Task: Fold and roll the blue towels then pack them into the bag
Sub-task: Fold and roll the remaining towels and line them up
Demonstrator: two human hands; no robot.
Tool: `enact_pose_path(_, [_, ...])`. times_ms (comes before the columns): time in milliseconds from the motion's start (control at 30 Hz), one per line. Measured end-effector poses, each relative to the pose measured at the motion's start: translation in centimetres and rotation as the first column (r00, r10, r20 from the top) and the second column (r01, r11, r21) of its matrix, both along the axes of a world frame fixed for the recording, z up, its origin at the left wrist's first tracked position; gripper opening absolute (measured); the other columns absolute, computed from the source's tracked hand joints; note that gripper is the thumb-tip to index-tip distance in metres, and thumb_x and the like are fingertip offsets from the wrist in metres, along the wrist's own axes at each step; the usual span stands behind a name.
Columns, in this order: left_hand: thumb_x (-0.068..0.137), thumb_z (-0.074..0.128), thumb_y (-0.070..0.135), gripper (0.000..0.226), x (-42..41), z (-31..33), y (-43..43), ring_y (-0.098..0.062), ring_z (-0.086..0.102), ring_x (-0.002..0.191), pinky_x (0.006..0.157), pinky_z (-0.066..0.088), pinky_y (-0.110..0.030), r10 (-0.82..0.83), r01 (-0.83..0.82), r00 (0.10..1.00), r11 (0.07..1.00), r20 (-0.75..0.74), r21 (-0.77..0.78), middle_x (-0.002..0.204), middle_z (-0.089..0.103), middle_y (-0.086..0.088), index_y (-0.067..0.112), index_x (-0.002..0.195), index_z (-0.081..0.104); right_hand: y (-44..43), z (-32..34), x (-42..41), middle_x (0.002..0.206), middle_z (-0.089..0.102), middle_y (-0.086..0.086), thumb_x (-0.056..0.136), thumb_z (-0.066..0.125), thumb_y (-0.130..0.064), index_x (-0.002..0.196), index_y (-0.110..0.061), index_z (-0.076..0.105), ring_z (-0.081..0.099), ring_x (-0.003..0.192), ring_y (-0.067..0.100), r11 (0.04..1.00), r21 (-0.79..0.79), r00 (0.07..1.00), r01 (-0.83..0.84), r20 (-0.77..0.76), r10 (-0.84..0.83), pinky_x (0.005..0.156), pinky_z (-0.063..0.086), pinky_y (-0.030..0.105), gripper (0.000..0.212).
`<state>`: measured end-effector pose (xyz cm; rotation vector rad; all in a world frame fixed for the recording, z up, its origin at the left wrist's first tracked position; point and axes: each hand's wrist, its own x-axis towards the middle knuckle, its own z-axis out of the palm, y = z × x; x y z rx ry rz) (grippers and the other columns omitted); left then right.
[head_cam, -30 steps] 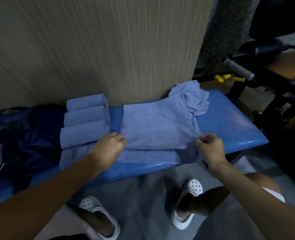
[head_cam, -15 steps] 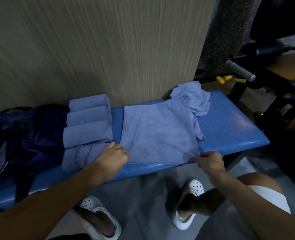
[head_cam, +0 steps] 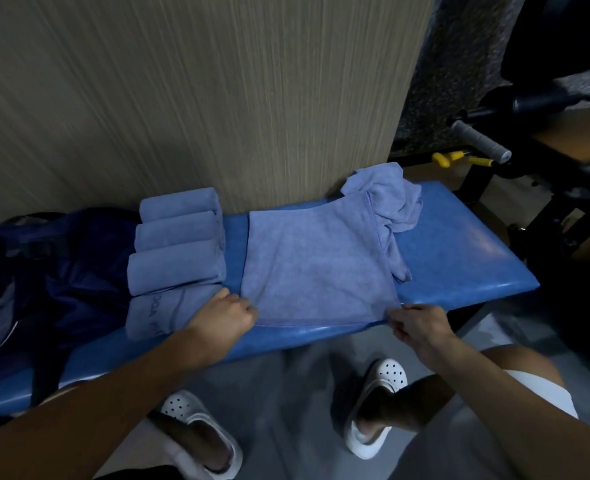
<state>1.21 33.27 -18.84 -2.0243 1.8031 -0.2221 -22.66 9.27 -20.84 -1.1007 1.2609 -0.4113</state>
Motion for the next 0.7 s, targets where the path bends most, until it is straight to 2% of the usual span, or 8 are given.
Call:
enact_pose_path(100, [0.025,0.084,0.005,0.044,-0.5,0.5,0.0,-0.021,0.053,0.047,0.059,0.039,-0.03,0.035,-0.039,0.997,0.997,-0.064,-0.069,0.059,0.055,-0.001,0.017,0.057,0.057,-0.1,0.2,-0.2,0.062,0.052,0.011,0.079,0.069,0.006,0.066,-0.004,0.057,0.046,0.056,0.02,0.999,-0.037,1.0,-0.011,0.01,0.011,0.056,0.04,0.028,0.021])
enact_pose_path(167, [0.053,0.083,0.015,0.024,-1.4,0.7,0.0,-0.025,0.061,0.058,0.061,0.048,-0.032,0.099,-0.123,0.977,0.985,-0.19,-0.12,0.07,0.061,-0.005,0.013,0.063,0.062,-0.2,0.2,-0.3,0.059,0.051,0.01,0.079,0.07,0.005,0.065,-0.005,0.057,0.043,0.05,0.018,0.998,-0.07,1.0,0.001,-0.007,-0.001,0.052,0.037,0.027,0.021])
enact_pose_path(200, [0.075,0.073,0.021,0.014,-1.7,0.4,0.0,-0.028,0.064,0.07,0.067,0.051,-0.036,0.156,-0.212,0.945,0.961,-0.287,-0.176,0.08,0.063,-0.007,0.011,0.07,0.064,-0.3,0.2,-0.5,0.056,0.05,0.009,0.078,0.069,0.004,0.065,-0.006,0.057,0.042,0.046,0.016,0.996,-0.092,0.999,0.004,-0.032,-0.007,0.049,0.036,0.025,0.02])
enact_pose_path(267, [0.093,0.054,0.022,0.025,-2.7,0.0,-0.2,-0.031,0.063,0.079,0.074,0.05,-0.043,0.308,-0.485,0.787,0.845,-0.535,-0.226,0.087,0.062,-0.01,0.009,0.072,0.06,-0.5,0.0,-0.8,0.053,0.049,0.009,0.076,0.069,0.003,0.063,-0.006,0.059,0.04,0.044,0.018,0.988,-0.153,0.995,-0.005,-0.101,-0.011,0.046,0.034,0.024,0.019])
enact_pose_path(367, [0.091,0.058,0.018,0.022,-3.9,0.0,-0.8,-0.03,0.064,0.075,0.072,0.052,-0.042,0.343,-0.717,0.579,0.646,-0.74,-0.261,0.077,0.066,-0.012,0.003,0.075,0.059,-0.7,-0.5,-1.4,0.063,0.058,0.015,0.077,0.068,0.0,0.064,-0.007,0.062,0.049,0.055,0.024,0.976,-0.219,0.987,-0.005,-0.158,-0.03,0.055,0.041,0.032,0.016])
enact_pose_path(500, [0.09,0.064,0.031,0.037,-5.4,-0.4,-0.9,-0.029,0.063,0.065,0.06,0.054,-0.041,0.404,-0.851,0.382,0.505,-0.831,-0.145,0.066,0.061,-0.012,0.001,0.071,0.055,-0.8,-0.8,-2.0,0.068,0.062,0.016,0.077,0.071,0.0,0.065,-0.009,0.063,0.055,0.063,0.026,0.973,-0.231,0.985,0.012,-0.166,-0.052,0.059,0.045,0.034,0.017])
enact_pose_path(600, [0.088,0.066,0.041,0.04,-6.2,-1.2,-0.4,-0.028,0.063,0.071,0.062,0.054,-0.039,0.5,-0.897,0.315,0.435,-0.806,-0.081,0.072,0.06,-0.009,0.006,0.074,0.054,-0.8,-0.9,-2.6,0.07,0.063,0.016,0.079,0.072,0.0,0.07,-0.006,0.066,0.056,0.065,0.026,0.973,-0.233,0.989,-0.008,-0.144,-0.027,0.065,0.048,0.038,0.011])
enact_pose_path(700, [0.086,0.068,0.043,0.036,-6.7,-1.5,-0.5,-0.027,0.062,0.083,0.07,0.053,-0.038,0.552,-0.921,0.283,0.384,-0.784,-0.063,0.084,0.061,-0.006,0.01,0.088,0.056,-0.8,-1.0,-3.0,0.064,0.059,0.012,0.081,0.071,-0.001,0.07,-0.005,0.065,0.051,0.057,0.023,0.968,-0.251,0.991,-0.03,-0.136,-0.005,0.059,0.044,0.031,0.013])
